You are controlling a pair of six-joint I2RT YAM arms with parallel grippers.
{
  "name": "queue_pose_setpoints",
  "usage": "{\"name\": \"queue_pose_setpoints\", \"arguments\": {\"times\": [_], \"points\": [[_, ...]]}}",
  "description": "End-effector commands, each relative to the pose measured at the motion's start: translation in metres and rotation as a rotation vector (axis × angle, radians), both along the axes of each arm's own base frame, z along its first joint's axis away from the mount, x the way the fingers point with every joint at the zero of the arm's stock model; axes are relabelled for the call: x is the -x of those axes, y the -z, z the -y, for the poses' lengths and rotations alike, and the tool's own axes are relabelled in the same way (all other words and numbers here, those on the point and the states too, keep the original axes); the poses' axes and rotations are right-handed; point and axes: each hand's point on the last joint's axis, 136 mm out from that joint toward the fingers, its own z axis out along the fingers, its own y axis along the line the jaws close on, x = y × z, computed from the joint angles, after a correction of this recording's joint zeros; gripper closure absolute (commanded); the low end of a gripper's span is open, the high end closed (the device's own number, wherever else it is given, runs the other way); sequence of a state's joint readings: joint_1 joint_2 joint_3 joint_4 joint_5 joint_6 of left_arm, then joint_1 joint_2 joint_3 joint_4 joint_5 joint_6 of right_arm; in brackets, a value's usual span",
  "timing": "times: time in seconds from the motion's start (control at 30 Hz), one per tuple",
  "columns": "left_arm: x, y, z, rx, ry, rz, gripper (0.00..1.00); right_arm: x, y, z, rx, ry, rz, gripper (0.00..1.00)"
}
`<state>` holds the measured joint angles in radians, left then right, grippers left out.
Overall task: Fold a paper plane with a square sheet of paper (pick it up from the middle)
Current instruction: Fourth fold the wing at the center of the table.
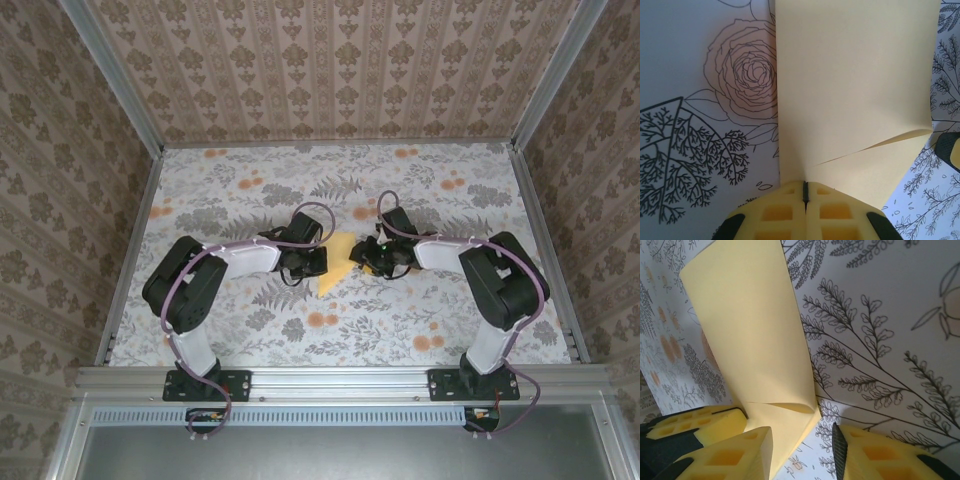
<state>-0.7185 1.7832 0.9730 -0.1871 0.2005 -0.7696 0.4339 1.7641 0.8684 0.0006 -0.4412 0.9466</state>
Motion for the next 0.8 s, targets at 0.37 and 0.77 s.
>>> {"name": "queue_pose_setpoints", "arguments": {"times": [0.37,0.77], "points": [[0.006,0.015,-0.014,-0.048,-0.036,-0.045,1.0,-0.006,-0.001,-0.022,-0.07,-0.033,-0.006,0.7],[0.005,0.015,-0.013,-0.032,-0.036,-0.05,1.0,-0.001,-0.001,-0.034,-0.163,-0.057,-0.013,0.73]]}}
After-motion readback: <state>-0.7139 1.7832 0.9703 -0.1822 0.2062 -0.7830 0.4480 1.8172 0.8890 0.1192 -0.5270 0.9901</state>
